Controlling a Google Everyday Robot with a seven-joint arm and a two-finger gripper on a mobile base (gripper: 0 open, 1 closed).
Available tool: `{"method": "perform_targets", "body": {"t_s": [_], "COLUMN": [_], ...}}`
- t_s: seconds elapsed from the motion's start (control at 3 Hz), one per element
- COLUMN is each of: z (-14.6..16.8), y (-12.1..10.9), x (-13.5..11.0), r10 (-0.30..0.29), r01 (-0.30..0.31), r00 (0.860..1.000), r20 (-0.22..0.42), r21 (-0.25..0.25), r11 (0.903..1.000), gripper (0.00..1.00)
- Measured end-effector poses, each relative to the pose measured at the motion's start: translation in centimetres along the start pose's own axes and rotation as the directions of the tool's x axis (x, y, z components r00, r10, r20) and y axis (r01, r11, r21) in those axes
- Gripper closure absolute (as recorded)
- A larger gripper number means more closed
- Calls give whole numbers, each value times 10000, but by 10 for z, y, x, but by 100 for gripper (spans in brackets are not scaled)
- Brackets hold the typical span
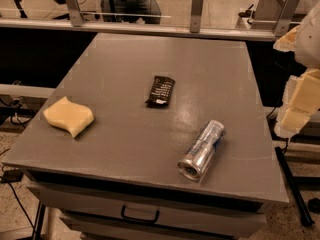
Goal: Move redbull can near rxbar chocolate
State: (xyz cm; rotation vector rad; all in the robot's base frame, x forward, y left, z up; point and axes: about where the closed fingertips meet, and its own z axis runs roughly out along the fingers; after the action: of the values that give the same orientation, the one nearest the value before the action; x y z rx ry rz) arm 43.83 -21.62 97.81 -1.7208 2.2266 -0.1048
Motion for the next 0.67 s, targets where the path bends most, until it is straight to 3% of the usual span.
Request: {"method": "perform_targets", "body": {"t_s": [0.33,0.67], "z": [1,22], "y": [0,6], "x": [-1,-15], "r10": [-71,-1542], "r01": [71,1551], "r00": [10000,9878], "r20": [7,192], "r21": [-25,-542], "r11": [10000,9864], "gripper": [0,0]}}
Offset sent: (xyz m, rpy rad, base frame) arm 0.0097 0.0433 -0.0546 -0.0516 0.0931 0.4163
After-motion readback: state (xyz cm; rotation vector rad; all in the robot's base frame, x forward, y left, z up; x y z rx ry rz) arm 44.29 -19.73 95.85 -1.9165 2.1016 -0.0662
